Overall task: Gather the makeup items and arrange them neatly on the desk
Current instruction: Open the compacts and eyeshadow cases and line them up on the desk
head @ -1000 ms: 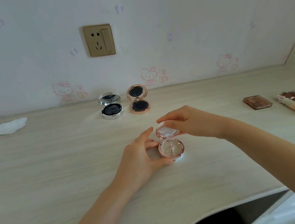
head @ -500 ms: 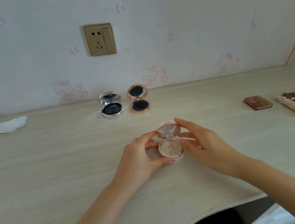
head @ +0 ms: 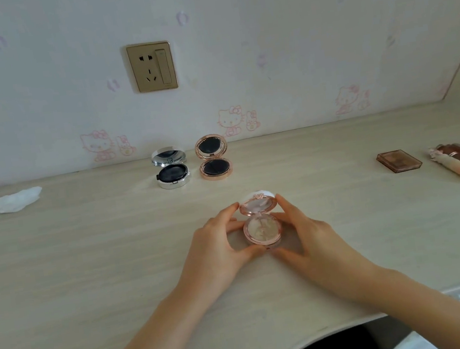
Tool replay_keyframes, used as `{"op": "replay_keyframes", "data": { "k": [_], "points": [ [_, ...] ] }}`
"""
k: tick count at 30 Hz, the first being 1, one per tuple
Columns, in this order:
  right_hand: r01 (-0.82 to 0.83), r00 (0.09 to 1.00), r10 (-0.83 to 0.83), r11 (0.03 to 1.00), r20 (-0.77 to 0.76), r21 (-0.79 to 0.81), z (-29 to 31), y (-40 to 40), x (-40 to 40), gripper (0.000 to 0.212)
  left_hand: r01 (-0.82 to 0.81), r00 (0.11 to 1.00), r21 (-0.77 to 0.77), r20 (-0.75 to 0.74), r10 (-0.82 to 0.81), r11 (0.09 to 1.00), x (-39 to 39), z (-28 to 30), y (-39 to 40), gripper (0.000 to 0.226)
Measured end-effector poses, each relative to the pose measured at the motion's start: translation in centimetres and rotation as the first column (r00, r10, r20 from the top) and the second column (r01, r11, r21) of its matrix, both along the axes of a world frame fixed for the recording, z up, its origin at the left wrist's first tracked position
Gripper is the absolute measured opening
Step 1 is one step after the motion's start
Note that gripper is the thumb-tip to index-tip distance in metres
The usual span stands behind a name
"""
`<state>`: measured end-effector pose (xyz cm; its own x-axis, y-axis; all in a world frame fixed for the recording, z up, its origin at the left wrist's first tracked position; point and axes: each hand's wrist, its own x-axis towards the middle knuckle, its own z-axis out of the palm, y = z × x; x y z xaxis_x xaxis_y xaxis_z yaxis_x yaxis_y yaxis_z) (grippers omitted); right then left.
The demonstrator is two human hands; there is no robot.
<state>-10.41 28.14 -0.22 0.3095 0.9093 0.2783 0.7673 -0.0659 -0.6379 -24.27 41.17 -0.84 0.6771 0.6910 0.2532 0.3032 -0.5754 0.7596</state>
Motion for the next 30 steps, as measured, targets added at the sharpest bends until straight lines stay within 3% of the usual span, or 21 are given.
{"op": "replay_keyframes", "data": {
  "k": [12,18,20,24,30],
  "points": [
    [0.063,0.998,-0.062,0.996,-0.014,0.066,-0.1,5.8,6.0,0.069,-0.006,0.991,0.095,-0.136,0.019,0.995,6.4,0.9,3.3,0.085],
    [0.057,0.998,-0.059,0.995,0.02,0.085,-0.4,9.5,9.9,0.061,-0.107,0.954,0.336,-0.229,0.192,0.936,8.6,0.8,3.9,0.061],
    [0.048,0.997,-0.053,0.994,0.047,0.099,-0.4,10.4,10.9,0.06,-0.063,0.966,0.421,-0.201,0.16,0.905,9.0,0.4,3.9,0.052],
    [0.043,0.997,-0.048,0.996,0.062,0.083,-0.5,11.9,12.5,0.063,0.085,0.965,0.496,-0.256,0.052,0.864,9.8,0.0,4.6,0.062],
    [0.04,0.998,-0.042,0.998,0.04,0.043,-0.2,13.2,14.1,0.065,0.11,0.944,0.518,-0.322,0.074,0.849,11.2,-0.2,5.8,0.066]
  ]
}}
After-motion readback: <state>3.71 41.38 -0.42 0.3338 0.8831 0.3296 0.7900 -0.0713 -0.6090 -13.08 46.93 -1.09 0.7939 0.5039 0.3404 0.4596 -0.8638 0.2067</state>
